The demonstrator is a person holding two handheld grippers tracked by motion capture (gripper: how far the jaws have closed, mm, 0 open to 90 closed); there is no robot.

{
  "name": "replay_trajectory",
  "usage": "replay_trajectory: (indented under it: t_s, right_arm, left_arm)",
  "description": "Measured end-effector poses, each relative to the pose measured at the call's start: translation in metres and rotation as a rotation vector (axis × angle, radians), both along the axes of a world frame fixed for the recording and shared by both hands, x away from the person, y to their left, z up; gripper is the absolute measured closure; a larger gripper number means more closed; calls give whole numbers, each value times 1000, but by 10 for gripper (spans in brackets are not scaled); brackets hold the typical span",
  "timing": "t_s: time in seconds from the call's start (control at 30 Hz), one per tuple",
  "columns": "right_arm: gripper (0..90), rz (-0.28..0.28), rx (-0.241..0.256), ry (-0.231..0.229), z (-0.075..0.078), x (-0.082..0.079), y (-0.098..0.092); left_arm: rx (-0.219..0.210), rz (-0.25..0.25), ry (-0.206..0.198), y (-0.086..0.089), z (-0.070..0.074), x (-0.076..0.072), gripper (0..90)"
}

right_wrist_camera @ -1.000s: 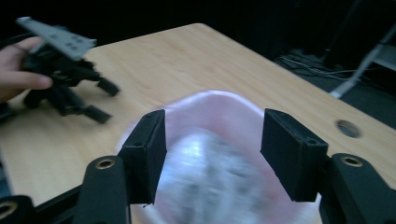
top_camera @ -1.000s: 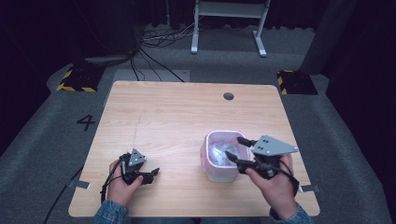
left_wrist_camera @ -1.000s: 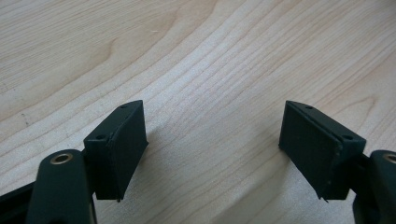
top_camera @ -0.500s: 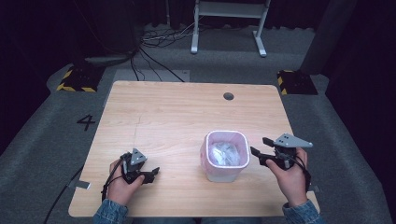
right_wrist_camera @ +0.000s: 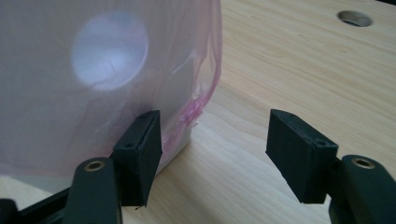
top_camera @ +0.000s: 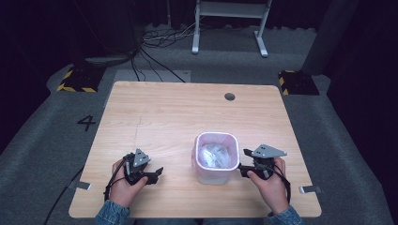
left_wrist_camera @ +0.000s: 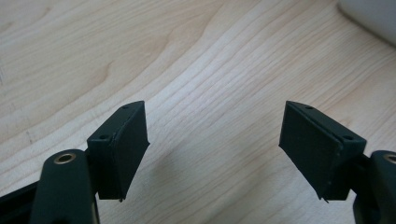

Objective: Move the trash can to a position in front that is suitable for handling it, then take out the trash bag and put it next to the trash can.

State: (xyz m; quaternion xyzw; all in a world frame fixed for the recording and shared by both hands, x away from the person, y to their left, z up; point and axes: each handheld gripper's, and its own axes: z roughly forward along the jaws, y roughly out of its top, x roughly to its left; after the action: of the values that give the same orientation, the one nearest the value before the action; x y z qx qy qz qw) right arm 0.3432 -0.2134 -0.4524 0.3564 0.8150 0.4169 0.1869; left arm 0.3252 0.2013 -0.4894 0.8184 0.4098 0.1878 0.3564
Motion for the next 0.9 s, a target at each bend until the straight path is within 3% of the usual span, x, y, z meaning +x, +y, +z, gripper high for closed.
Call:
replay_trajectory:
  t_s: [0.13,0.33,0.57,0.9]
  right_arm:
    - [346,16,-8,-7,-3,-1,7]
    - [339,-3,-11,-33,2,-2,-3]
    - [328,14,-18,-55,12,-16,-15]
    - [325,147,-21,-52,18,-40,-13]
  left_arm:
    - [-4,-37,-11,-6,4,-4,226]
    - [4,-90,-21,-16,9,-9,223]
    - [-1,-135,-30,-27,15,-16,219]
    - [-20,-224,-73,-50,32,-34,221]
